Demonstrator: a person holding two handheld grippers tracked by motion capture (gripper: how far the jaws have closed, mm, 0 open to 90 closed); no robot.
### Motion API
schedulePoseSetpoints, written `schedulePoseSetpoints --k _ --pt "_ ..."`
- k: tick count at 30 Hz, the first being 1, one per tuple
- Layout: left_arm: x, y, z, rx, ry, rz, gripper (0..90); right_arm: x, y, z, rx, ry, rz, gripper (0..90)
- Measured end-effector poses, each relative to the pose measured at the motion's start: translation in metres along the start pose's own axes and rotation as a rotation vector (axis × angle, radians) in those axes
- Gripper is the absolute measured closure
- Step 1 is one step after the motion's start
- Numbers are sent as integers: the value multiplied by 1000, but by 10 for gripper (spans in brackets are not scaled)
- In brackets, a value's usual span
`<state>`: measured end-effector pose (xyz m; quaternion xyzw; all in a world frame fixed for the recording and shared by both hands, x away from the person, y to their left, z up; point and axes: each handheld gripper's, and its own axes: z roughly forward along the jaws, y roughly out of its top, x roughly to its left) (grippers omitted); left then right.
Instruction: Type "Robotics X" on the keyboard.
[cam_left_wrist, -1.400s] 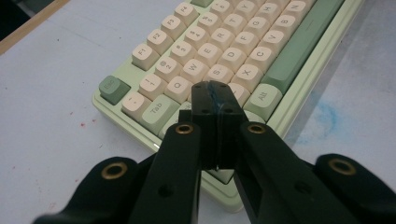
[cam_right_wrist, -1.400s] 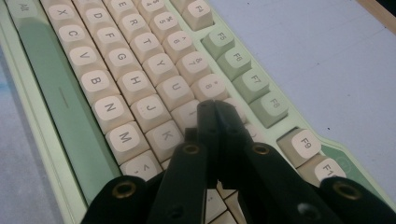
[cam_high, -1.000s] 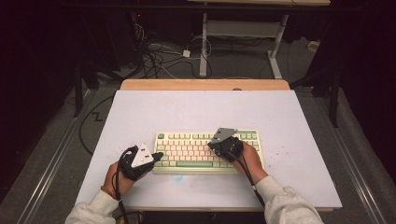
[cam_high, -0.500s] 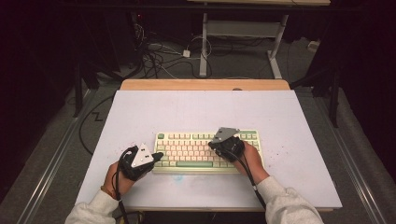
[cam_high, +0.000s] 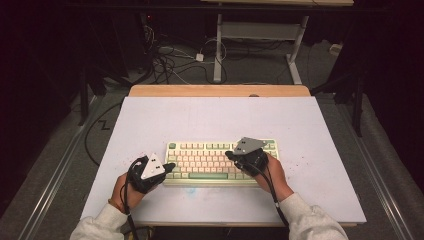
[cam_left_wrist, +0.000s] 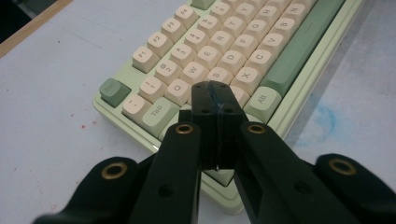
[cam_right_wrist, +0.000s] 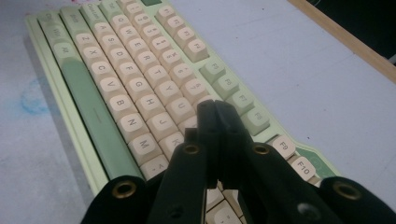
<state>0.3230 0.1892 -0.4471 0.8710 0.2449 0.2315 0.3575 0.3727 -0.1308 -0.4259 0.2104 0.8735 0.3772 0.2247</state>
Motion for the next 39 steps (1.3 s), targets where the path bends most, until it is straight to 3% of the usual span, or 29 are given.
schedulePoseSetpoints --k 18,39 --pt "-3 7 0 -22 -9 15 877 10 -18 -37 -61 -10 -5 900" --pt "-19 40 21 -52 -96 56 877 9 -41 -64 -53 -24 17 900"
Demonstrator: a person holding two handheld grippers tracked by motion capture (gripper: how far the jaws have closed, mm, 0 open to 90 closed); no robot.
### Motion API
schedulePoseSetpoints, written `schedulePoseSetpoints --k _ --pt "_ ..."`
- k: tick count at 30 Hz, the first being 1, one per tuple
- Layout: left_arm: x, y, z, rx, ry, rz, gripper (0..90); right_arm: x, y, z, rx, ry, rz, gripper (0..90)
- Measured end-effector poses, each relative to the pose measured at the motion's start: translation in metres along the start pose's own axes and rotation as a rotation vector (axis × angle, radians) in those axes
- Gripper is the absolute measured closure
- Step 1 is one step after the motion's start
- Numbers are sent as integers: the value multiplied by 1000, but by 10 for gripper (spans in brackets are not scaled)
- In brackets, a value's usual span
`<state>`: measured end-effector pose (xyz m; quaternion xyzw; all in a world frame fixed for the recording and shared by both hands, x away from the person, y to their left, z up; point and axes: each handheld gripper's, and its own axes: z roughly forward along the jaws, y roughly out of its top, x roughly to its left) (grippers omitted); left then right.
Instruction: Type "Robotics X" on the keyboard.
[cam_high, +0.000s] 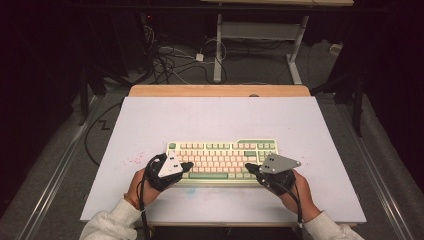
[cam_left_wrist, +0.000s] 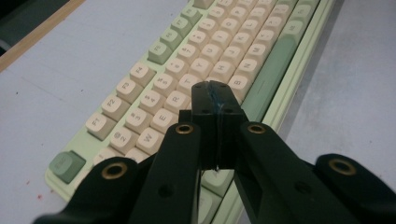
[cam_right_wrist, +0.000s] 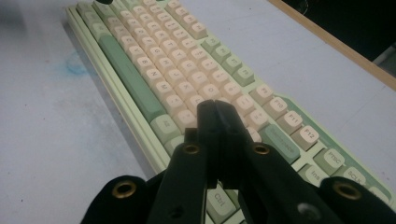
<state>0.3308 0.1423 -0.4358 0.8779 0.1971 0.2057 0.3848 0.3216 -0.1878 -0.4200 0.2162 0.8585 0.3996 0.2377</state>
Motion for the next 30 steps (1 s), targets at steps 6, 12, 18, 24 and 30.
schedulePoseSetpoints --k 6,12,18,24,30 --pt "-2 8 13 18 -27 9 877 -1 -4 -3 12 -4 6 900" --pt "-7 17 25 28 -50 25 878 -1 -3 -4 10 -2 4 900" --pt "-10 23 34 34 -71 37 877 -1 -4 -2 18 3 2 900" --pt "-12 26 40 55 -80 50 877 -1 -5 -2 22 6 0 900" --pt "-11 25 46 78 -83 53 877 -2 -5 -1 28 4 1 900"
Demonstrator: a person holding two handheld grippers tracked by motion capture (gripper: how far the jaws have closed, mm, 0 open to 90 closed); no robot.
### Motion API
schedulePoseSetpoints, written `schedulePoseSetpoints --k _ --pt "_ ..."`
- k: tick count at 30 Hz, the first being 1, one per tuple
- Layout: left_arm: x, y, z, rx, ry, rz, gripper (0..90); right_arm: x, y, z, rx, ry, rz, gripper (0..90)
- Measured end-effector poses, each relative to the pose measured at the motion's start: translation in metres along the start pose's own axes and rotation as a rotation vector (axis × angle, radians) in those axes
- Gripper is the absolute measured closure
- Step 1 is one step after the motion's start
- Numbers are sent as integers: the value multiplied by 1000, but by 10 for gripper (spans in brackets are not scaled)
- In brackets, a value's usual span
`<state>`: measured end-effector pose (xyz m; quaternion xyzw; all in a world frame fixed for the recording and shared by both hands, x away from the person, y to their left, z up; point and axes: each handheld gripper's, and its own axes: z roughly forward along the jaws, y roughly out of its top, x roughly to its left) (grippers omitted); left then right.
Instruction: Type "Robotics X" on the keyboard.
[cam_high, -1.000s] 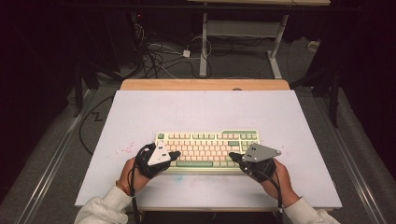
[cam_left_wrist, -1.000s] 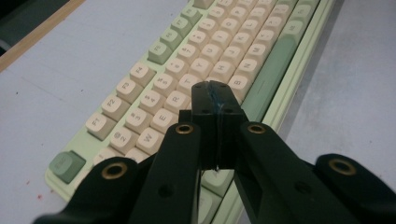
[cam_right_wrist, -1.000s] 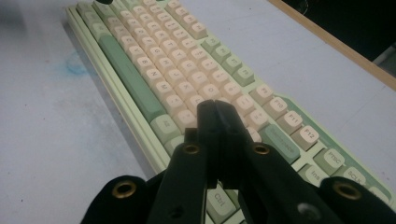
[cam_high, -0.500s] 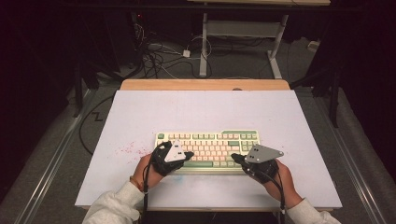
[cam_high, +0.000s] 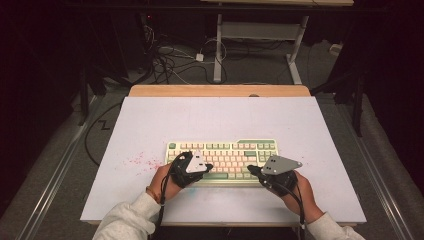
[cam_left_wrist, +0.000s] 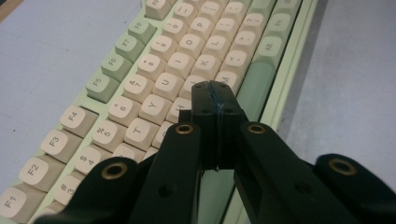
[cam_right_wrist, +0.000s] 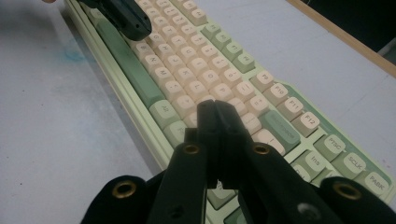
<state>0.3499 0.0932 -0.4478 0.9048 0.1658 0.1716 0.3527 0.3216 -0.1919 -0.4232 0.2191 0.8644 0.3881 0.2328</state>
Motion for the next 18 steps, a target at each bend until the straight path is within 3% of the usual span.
schedulePoseSetpoints --k 18 --pt "1 -2 8 28 -6 0 877 0 0 1 11 2 -3 900"
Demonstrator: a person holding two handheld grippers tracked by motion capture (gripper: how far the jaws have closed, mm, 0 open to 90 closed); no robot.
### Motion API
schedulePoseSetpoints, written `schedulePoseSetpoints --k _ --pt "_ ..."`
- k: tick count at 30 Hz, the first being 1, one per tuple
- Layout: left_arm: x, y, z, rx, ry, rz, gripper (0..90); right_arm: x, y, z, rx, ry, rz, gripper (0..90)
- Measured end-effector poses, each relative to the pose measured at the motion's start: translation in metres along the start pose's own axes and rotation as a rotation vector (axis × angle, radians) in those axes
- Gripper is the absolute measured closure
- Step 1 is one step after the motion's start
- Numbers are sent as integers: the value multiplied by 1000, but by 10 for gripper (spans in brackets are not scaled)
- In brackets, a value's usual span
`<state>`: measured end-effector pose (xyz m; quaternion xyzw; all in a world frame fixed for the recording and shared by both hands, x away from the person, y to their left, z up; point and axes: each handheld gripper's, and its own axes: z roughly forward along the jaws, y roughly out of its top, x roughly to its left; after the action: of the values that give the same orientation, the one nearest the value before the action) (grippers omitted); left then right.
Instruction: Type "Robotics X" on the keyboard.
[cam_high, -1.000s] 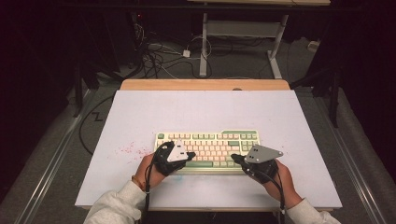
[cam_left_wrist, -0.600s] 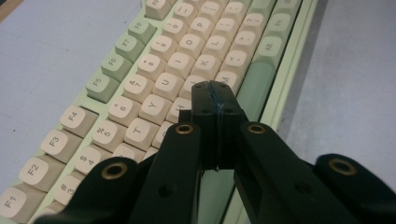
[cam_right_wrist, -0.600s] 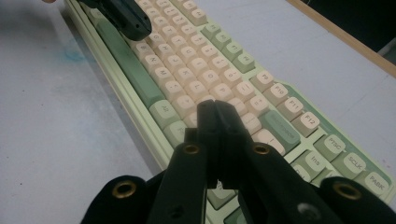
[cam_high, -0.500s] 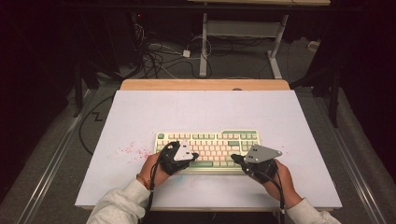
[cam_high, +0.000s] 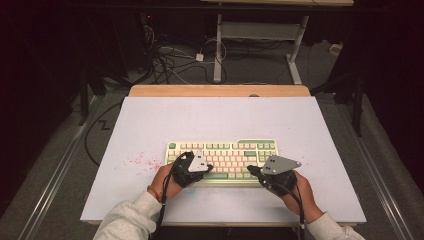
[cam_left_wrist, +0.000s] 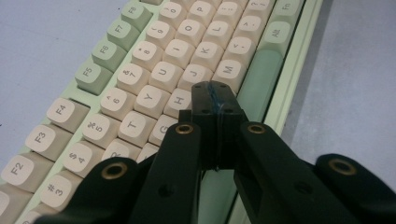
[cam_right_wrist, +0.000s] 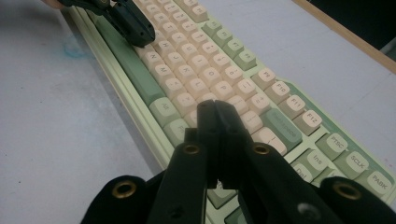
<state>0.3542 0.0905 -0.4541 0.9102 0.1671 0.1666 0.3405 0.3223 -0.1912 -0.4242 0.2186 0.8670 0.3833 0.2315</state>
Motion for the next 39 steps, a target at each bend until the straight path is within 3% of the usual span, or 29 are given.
schedulePoseSetpoints --k 7,20,39 --pt "-1 0 1 20 7 17 878 0 0 0 5 2 -1 900" --pt "3 1 -21 -51 45 10 878 -2 0 -2 -2 -5 1 900" --pt "3 -5 -36 -80 65 5 877 -4 1 -3 -7 -14 1 900"
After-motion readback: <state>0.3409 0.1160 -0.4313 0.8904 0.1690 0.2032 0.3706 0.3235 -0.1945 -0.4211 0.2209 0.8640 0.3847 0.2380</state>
